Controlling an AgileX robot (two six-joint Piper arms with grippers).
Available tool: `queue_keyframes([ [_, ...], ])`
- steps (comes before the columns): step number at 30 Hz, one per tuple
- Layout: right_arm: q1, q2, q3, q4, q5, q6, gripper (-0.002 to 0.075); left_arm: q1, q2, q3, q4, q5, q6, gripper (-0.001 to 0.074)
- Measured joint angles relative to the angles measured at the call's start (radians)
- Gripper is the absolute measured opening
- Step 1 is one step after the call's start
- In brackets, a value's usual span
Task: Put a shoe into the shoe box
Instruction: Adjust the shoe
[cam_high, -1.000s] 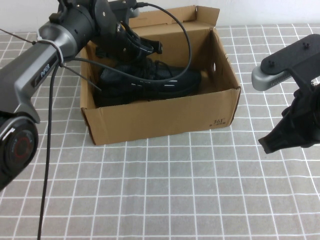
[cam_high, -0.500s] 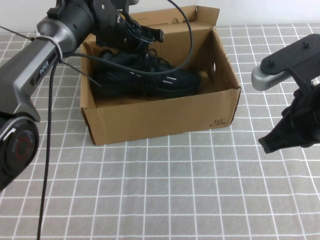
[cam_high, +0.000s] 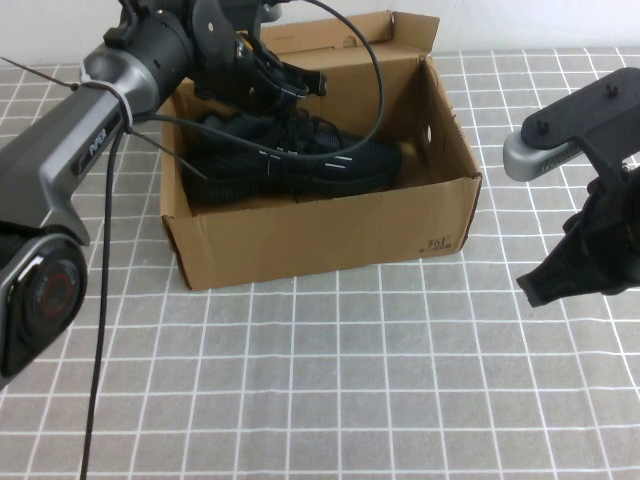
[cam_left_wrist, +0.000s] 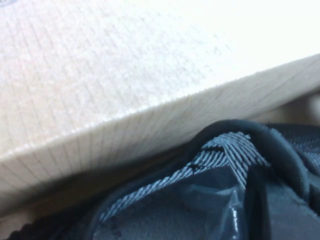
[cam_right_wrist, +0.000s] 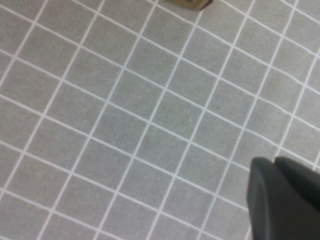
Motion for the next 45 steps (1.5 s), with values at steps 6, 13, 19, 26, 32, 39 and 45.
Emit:
queue_keyframes([
  [6,0.000,0.000,0.000,0.000,0.000,0.000,-0.0016,0.000,0.000,0.000,-0.009,0.022,0.042,0.0094],
  [13,0.000,0.000,0.000,0.000,0.000,0.000,-0.0016,0.000,0.004,0.000,-0.036,0.033,0.050,0.0405],
  [19,0.000,0.000,0.000,0.000,0.000,0.000,-0.0016,0.000,-0.011,0.000,-0.038,0.066,0.050,0.0454],
  [26,0.000,0.000,0.000,0.000,0.000,0.000,-0.0016,0.000,-0.079,-0.002,-0.001,0.103,0.050,0.0457],
  [32,0.000,0.000,0.000,0.000,0.000,0.000,-0.0016,0.000,-0.124,-0.002,0.013,0.148,0.050,0.0448],
  [39,0.000,0.000,0.000,0.002,0.000,0.000,-0.0016,0.000,-0.203,-0.002,0.094,0.233,0.051,0.0297],
  [45,0.000,0.000,0.000,0.002,0.000,0.000,-0.0016,0.000,-0.237,-0.003,0.129,0.390,0.202,0.0234],
])
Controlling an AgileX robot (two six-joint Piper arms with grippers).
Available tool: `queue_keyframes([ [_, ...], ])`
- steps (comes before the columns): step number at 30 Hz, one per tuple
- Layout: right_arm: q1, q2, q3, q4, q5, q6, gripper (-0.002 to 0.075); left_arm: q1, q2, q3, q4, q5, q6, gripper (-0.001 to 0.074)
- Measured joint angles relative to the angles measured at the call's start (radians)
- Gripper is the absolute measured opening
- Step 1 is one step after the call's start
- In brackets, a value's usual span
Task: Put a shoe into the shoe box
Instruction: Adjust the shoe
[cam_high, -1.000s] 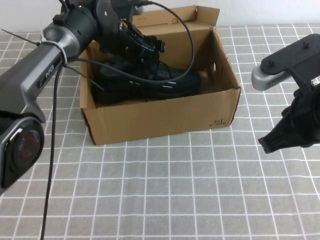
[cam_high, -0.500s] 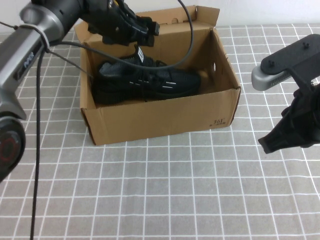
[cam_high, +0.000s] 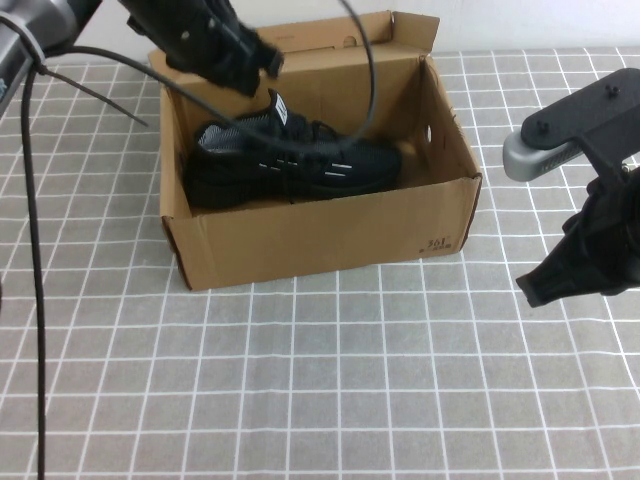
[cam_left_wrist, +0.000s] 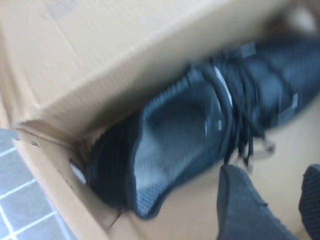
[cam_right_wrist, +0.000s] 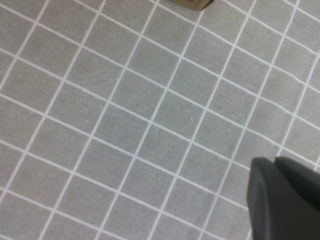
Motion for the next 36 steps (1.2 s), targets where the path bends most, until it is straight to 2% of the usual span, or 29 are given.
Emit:
queue_keyframes([
  [5,0.000,0.000,0.000,0.000,0.000,0.000,-0.0016,0.000,0.016,0.000,-0.009,0.065,0.386,0.0230],
  [10,0.000,0.000,0.000,0.000,0.000,-0.011,-0.0016,0.009,0.022,0.000,-0.070,0.070,0.617,0.0230],
  [15,0.000,0.000,0.000,0.004,0.002,-0.019,-0.0016,0.045,0.043,0.000,-0.155,0.070,0.699,0.0252],
  [20,0.000,0.000,0.000,-0.002,0.009,-0.028,-0.0016,0.072,0.067,0.000,-0.199,0.070,0.814,0.0391],
  [22,0.000,0.000,0.000,-0.002,0.009,-0.035,-0.0016,0.072,0.072,0.000,-0.255,0.070,0.878,0.0413],
  [26,0.000,0.000,0.000,-0.002,0.009,-0.041,-0.0016,0.070,0.099,0.000,-0.314,0.070,0.944,0.0427],
  [36,0.000,0.000,0.000,-0.002,0.018,-0.045,-0.0016,0.070,0.142,0.000,-0.216,0.059,0.918,0.0431],
])
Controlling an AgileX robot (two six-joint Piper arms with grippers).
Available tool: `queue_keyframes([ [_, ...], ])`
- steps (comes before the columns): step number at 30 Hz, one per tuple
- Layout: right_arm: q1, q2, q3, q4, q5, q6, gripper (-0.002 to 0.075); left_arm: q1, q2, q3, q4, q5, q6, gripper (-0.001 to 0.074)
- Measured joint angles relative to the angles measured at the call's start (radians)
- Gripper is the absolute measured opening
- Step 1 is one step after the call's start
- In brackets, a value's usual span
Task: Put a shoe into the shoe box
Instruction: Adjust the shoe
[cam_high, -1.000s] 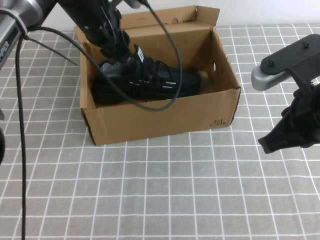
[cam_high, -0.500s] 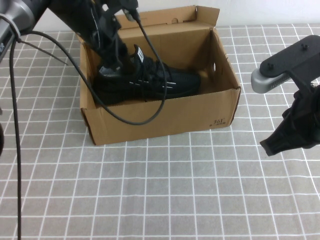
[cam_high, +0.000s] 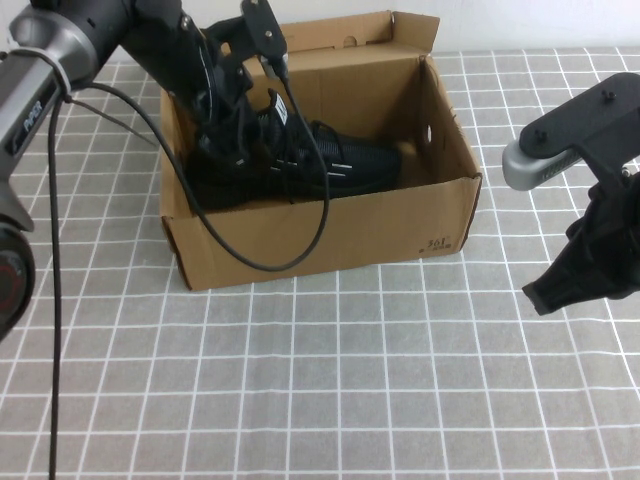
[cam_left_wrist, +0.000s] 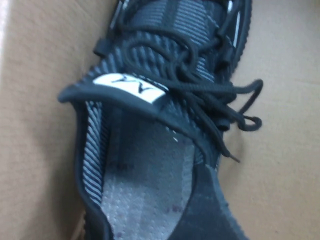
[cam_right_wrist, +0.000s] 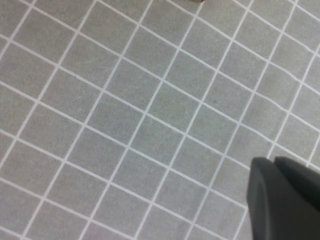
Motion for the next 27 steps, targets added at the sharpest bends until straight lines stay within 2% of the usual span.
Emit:
queue_keyframes([
  [18,0.000,0.000,0.000,0.000,-0.003,0.000,-0.0016,0.000,0.110,0.000,-0.121,-0.157,0.036,0.0429],
  [21,0.000,0.000,0.000,0.000,-0.003,-0.002,-0.0013,0.000,0.124,0.000,-0.142,-0.176,0.040,0.0385],
  [27,0.000,0.000,0.000,0.000,-0.008,-0.002,-0.0015,0.002,0.148,0.000,-0.159,-0.214,0.040,0.0230],
])
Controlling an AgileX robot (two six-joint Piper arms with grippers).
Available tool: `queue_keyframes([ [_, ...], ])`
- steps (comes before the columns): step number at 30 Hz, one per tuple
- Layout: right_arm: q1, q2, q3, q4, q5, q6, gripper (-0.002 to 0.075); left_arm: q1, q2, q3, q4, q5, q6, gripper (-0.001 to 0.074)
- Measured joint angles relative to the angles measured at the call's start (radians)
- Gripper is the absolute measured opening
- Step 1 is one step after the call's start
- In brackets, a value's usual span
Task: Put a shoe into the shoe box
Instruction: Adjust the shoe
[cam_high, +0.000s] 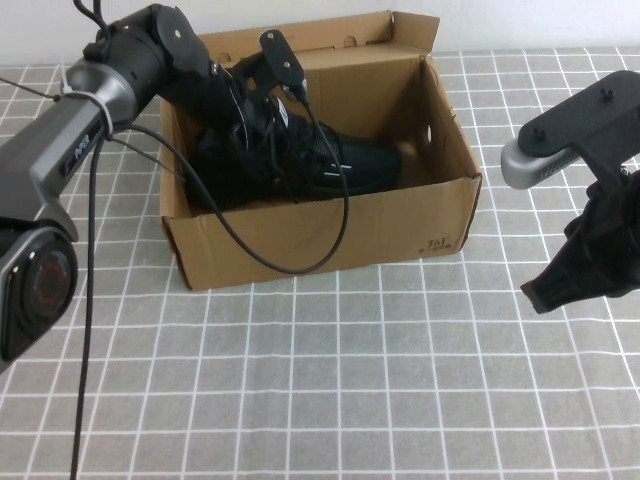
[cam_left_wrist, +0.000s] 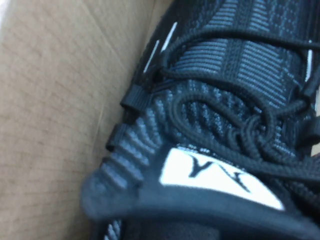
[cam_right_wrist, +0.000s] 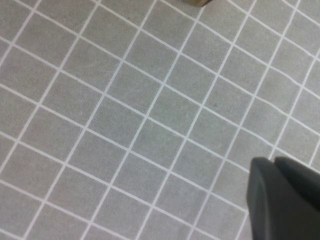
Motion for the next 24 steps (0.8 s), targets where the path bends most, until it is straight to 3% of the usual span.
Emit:
queue_keyframes([
  [4,0.000,0.000,0.000,0.000,0.000,0.000,-0.0013,0.000,0.002,0.000,-0.006,-0.003,0.000,0.0081],
  [6,0.000,0.000,0.000,0.000,0.000,0.000,-0.0013,0.000,0.002,0.000,-0.015,-0.003,0.000,0.0044],
  [17,0.000,0.000,0.000,0.000,0.008,-0.002,-0.0014,0.000,0.013,0.000,-0.201,-0.062,0.076,0.0027],
  [24,0.000,0.000,0.000,0.000,0.008,-0.002,-0.0015,0.000,0.013,0.000,-0.206,-0.082,0.189,0.0027],
])
